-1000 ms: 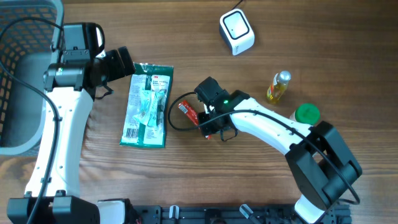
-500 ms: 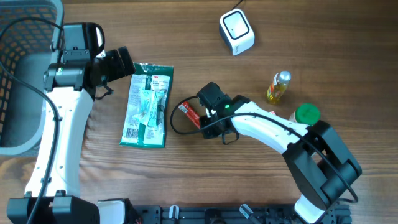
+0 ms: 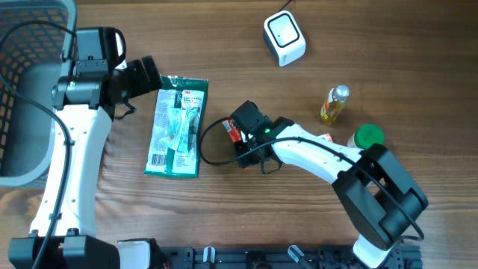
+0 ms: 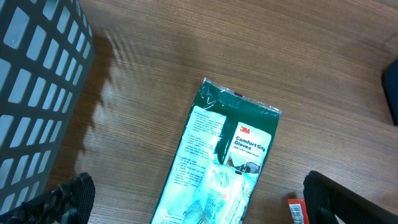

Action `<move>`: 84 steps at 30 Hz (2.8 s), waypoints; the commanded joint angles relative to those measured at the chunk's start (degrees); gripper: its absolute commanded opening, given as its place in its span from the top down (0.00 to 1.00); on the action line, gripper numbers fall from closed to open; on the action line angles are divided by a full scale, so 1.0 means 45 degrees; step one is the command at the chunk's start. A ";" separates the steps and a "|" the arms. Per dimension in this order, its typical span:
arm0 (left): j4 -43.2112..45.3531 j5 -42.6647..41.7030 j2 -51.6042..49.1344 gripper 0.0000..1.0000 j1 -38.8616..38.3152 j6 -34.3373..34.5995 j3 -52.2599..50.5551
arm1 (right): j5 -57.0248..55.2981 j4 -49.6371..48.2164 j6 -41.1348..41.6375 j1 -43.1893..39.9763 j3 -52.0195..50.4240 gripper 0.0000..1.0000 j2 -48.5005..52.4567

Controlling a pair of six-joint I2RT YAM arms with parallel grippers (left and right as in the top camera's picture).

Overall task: Scan the item barcode
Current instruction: 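Close the right gripper on the red tube's end and lift it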

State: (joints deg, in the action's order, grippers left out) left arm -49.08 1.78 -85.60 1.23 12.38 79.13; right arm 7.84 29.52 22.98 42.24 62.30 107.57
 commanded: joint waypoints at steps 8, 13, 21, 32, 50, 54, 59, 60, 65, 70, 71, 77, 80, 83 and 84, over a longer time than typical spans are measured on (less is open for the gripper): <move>0.0034 -0.0053 0.0092 0.00 0.0049 0.0112 0.0180 | -0.0889 0.0306 -0.1685 -0.0772 0.0879 0.96 0.0340; 0.0034 -0.0053 0.0092 0.00 0.0049 0.0112 0.0180 | -0.0889 0.0665 -0.2011 -0.1321 0.0879 0.96 0.0199; 0.0034 -0.0053 0.0092 0.00 0.0049 0.0112 0.0180 | -0.0884 0.0937 -0.2098 -0.1656 0.0879 0.96 0.0199; 0.0029 -0.0058 0.0092 0.00 0.0049 0.0112 0.0180 | -0.0894 0.0923 -0.2118 -0.1656 0.0733 0.96 0.0214; 0.0029 -0.0053 0.0092 0.00 0.0049 0.0112 0.0180 | -0.0899 0.0801 -0.2205 -0.1656 0.0539 0.78 0.0214; 0.0034 -0.0053 0.0092 0.00 0.0049 0.0112 0.0180 | -0.0899 0.0690 -0.2195 -0.1656 0.0413 0.56 0.0214; 0.0034 -0.0058 0.0092 0.00 0.0049 0.0112 0.0180 | -0.0903 0.0636 -0.1292 -0.1656 0.0447 0.72 0.0165; 0.0034 -0.0053 0.0092 0.00 0.0049 0.0112 0.0180 | -0.0899 0.0636 -0.1292 -0.1661 0.0525 0.72 0.0087; 0.0034 -0.0053 0.0092 0.00 0.0049 0.0112 0.0180 | -0.0903 0.1005 -0.0238 -0.1666 0.0821 0.60 -0.0840; 0.0029 -0.0053 0.0092 0.00 0.0049 0.0112 0.0180 | -0.0894 0.1821 0.0821 -0.1666 0.0792 0.54 -0.0889; 0.0034 -0.0053 0.0092 0.00 0.0049 0.0112 0.0180 | -0.0889 0.1943 0.1059 -0.1661 0.0767 0.54 -0.0869; 0.0029 -0.0053 0.0092 0.00 0.0049 0.0112 0.0180 | -0.1059 0.1705 0.2268 -0.1632 0.0087 0.64 -0.0855; 0.0034 -0.0058 0.0092 0.00 0.0049 0.0112 0.0180 | -0.1083 0.1559 0.2278 -0.1627 -0.0044 0.64 -0.0850; 0.0029 -0.0053 0.0092 0.00 0.0049 0.0112 0.0180 | -0.1229 0.1525 0.2278 -0.1632 -0.0039 0.64 -0.0850; 0.0034 -0.0053 0.0092 0.00 0.0049 0.0112 0.0180 | -0.1345 0.1515 0.2278 -0.1632 -0.0039 0.64 -0.0845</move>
State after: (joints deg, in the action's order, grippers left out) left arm -49.08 1.76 -85.60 1.23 12.38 79.13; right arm 4.08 36.77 31.86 35.03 62.76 104.51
